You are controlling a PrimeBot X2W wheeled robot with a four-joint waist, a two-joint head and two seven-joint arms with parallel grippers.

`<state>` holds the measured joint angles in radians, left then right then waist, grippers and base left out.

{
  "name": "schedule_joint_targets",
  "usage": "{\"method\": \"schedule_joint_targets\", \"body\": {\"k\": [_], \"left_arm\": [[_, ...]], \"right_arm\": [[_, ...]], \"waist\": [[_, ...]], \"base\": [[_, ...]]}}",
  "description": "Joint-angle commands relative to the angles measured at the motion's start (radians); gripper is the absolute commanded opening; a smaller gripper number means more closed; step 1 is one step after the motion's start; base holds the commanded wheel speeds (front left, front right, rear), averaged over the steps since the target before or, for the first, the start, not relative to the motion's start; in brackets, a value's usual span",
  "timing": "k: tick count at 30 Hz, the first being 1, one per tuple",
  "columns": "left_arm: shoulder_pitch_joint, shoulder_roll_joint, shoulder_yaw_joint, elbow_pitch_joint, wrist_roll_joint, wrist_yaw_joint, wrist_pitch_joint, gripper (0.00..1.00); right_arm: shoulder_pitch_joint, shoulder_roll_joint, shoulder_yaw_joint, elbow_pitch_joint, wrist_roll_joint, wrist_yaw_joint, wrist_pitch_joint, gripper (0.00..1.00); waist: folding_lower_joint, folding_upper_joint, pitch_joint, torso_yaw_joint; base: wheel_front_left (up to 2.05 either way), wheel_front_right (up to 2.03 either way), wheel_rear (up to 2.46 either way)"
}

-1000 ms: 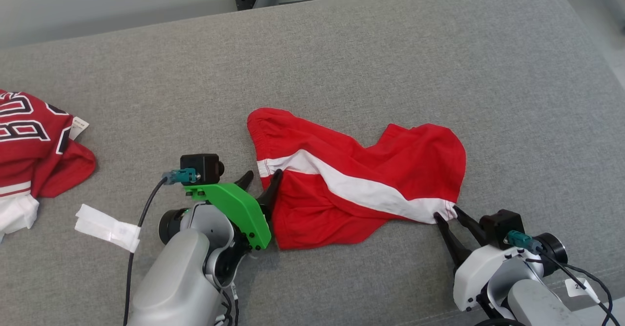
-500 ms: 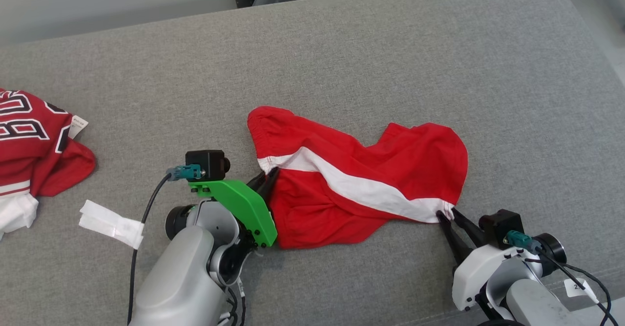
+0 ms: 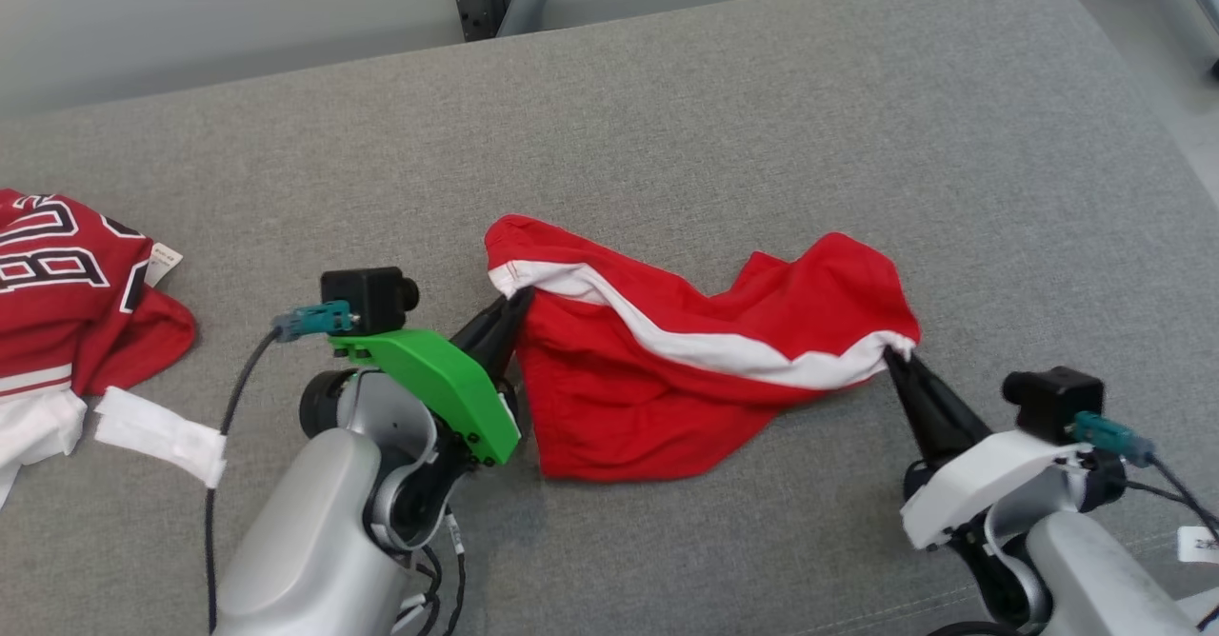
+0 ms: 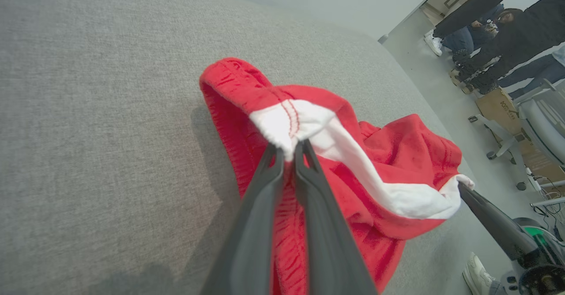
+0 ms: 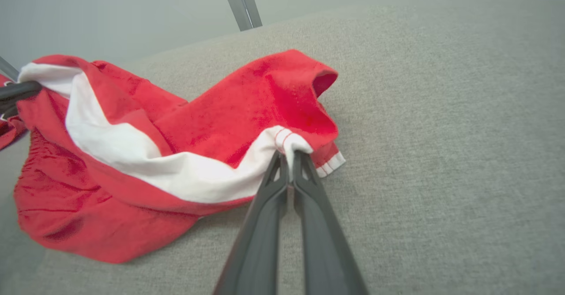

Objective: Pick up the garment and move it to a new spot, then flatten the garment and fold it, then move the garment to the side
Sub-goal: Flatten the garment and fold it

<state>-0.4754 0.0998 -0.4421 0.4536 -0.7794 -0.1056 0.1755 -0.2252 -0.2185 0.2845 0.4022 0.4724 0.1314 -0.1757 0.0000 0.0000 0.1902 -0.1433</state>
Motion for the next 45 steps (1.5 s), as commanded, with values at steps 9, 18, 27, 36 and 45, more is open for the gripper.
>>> {"method": "schedule_joint_targets", "body": {"k": [9, 18, 27, 36, 45], "left_arm": [[0.18, 0.139, 0.065, -0.484, -0.091, 0.059, 0.122, 0.0], [0.236, 0.18, 0.086, -0.883, -0.197, 0.147, 0.267, 0.0], [-0.152, 0.254, 0.141, -0.788, -0.167, 0.198, 0.452, 0.0], [-0.691, 0.188, 0.109, -0.304, 0.032, 0.14, 0.318, 0.0], [-0.994, 0.123, 0.123, 0.161, 0.198, 0.02, -0.267, 0.0]], "right_arm": [[0.133, -0.142, -0.089, -0.421, 0.36, -0.001, 0.167, 0.0], [0.146, -0.222, -0.27, -0.735, 0.622, -0.001, 0.313, 0.0], [-0.251, -0.217, -0.312, -0.59, 0.591, -0.001, 0.586, 0.0], [-0.91, 0.028, -0.349, -0.142, 0.254, -0.001, 0.532, 0.0], [-1.35, 0.162, -0.443, 0.221, 0.162, -0.002, 0.109, 0.0]], "waist": [[0.0, 0.0, -0.051, -0.014], [0.0, 0.0, -0.031, -0.001], [0.0, 0.0, 0.101, 0.033], [0.0, 0.0, 0.283, 0.074], [0.0, 0.0, 0.411, 0.043]], "base": [[0.0, 0.0, 0.0], [0.0, 0.0, 0.0], [0.0, 0.0, 0.0], [0.0, 0.0, 0.0], [0.0, 0.0, 0.0]]}}
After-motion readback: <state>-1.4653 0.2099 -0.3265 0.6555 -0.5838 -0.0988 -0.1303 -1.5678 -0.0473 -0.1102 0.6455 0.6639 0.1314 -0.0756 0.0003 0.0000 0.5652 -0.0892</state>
